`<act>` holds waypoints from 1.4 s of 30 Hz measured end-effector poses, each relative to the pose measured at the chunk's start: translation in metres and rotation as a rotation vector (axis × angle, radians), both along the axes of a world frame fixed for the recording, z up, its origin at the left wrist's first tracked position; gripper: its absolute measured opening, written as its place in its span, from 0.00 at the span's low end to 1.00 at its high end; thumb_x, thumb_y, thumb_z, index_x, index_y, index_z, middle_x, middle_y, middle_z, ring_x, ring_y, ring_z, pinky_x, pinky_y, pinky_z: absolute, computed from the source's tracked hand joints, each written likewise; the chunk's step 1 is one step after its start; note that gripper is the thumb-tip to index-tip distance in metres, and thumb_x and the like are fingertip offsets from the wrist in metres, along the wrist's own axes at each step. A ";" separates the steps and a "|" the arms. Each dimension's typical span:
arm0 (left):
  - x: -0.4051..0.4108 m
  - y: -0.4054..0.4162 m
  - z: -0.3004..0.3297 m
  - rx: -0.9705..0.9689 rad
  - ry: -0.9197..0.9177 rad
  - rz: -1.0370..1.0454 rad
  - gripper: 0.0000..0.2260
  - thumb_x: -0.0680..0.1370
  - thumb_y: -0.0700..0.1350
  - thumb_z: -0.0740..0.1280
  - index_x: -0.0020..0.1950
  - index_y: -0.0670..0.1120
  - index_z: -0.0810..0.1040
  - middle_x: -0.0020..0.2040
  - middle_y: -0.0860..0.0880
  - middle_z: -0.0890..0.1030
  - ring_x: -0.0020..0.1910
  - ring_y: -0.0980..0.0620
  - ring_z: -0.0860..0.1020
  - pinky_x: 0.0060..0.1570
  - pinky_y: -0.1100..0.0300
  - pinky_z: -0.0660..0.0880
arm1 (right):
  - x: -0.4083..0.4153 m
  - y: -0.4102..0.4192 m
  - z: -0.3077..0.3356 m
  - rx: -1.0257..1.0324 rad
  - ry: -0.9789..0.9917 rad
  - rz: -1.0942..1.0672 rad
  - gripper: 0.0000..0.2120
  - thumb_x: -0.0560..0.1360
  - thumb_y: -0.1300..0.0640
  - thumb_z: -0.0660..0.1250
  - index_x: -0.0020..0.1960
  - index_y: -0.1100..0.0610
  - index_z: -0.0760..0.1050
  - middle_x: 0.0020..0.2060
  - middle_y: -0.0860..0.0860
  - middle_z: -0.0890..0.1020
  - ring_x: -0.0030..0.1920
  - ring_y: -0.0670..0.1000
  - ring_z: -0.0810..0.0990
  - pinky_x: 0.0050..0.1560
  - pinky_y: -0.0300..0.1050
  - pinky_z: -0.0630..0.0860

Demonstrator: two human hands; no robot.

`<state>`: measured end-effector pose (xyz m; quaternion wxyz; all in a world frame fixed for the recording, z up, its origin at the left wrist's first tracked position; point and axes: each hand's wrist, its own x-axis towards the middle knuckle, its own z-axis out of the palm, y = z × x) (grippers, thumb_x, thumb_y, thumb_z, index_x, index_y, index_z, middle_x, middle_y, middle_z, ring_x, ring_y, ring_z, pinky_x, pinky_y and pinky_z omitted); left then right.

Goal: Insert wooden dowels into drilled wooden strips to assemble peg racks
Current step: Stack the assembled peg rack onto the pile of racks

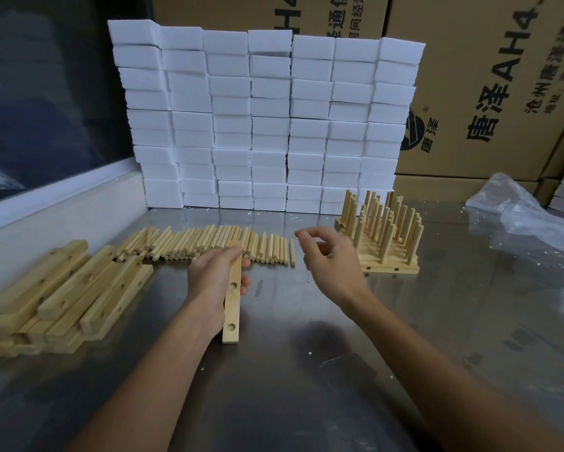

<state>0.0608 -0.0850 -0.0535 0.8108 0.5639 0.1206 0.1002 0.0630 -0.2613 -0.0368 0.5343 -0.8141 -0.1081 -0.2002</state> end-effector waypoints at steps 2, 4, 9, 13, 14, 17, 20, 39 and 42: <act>0.000 0.000 0.000 -0.031 -0.004 -0.012 0.06 0.77 0.40 0.70 0.51 0.39 0.80 0.34 0.45 0.82 0.24 0.51 0.75 0.23 0.62 0.71 | 0.000 0.001 -0.001 0.024 0.012 0.001 0.07 0.81 0.51 0.64 0.52 0.53 0.76 0.31 0.54 0.82 0.27 0.42 0.74 0.31 0.38 0.70; 0.000 -0.002 0.001 -0.065 -0.011 -0.027 0.07 0.78 0.41 0.69 0.51 0.38 0.80 0.36 0.44 0.82 0.24 0.51 0.75 0.24 0.62 0.71 | 0.001 0.002 -0.001 0.031 0.028 -0.006 0.06 0.80 0.52 0.66 0.50 0.54 0.76 0.33 0.53 0.84 0.25 0.39 0.75 0.28 0.32 0.68; -0.004 -0.009 0.007 -0.170 -0.049 -0.120 0.08 0.80 0.42 0.63 0.49 0.39 0.80 0.38 0.42 0.81 0.26 0.51 0.74 0.24 0.63 0.72 | -0.001 0.008 0.002 -0.021 -0.016 -0.013 0.04 0.76 0.54 0.70 0.46 0.54 0.79 0.34 0.51 0.84 0.32 0.46 0.80 0.33 0.43 0.77; -0.006 -0.013 0.007 -0.135 -0.108 -0.205 0.09 0.81 0.40 0.62 0.58 0.41 0.80 0.40 0.43 0.82 0.29 0.51 0.77 0.28 0.59 0.75 | -0.006 0.017 0.006 -0.101 -0.144 0.036 0.04 0.75 0.55 0.72 0.46 0.55 0.82 0.32 0.45 0.82 0.31 0.42 0.78 0.32 0.35 0.75; -0.006 -0.013 0.007 -0.115 -0.125 -0.229 0.10 0.81 0.40 0.63 0.59 0.41 0.80 0.39 0.45 0.82 0.30 0.51 0.78 0.30 0.57 0.75 | -0.006 0.018 0.007 -0.126 -0.170 0.044 0.04 0.75 0.56 0.73 0.47 0.55 0.82 0.33 0.45 0.82 0.32 0.41 0.78 0.33 0.34 0.75; -0.007 -0.015 0.007 -0.064 -0.169 -0.274 0.11 0.80 0.41 0.64 0.60 0.42 0.80 0.39 0.46 0.82 0.33 0.50 0.79 0.35 0.55 0.74 | -0.009 0.018 0.011 -0.191 -0.233 0.049 0.04 0.75 0.58 0.72 0.49 0.55 0.83 0.37 0.46 0.84 0.36 0.40 0.80 0.37 0.32 0.75; -0.008 -0.015 0.007 -0.052 -0.181 -0.268 0.10 0.80 0.41 0.64 0.59 0.41 0.81 0.40 0.44 0.83 0.34 0.49 0.80 0.34 0.56 0.74 | -0.012 0.016 0.013 -0.312 -0.298 0.031 0.07 0.76 0.58 0.72 0.53 0.57 0.83 0.42 0.48 0.85 0.41 0.42 0.82 0.46 0.35 0.79; -0.012 -0.021 0.007 0.127 -0.274 -0.190 0.09 0.76 0.39 0.71 0.43 0.53 0.87 0.36 0.45 0.82 0.32 0.49 0.79 0.32 0.54 0.72 | -0.013 0.012 0.018 -0.352 -0.230 -0.013 0.06 0.78 0.57 0.69 0.47 0.59 0.83 0.34 0.51 0.85 0.35 0.49 0.83 0.41 0.46 0.79; -0.013 -0.020 0.007 0.181 -0.294 -0.194 0.11 0.76 0.40 0.72 0.43 0.56 0.87 0.41 0.42 0.83 0.32 0.50 0.78 0.35 0.51 0.72 | -0.010 0.010 0.019 -0.233 -0.074 0.024 0.06 0.78 0.57 0.69 0.45 0.58 0.83 0.32 0.49 0.85 0.31 0.41 0.81 0.34 0.34 0.75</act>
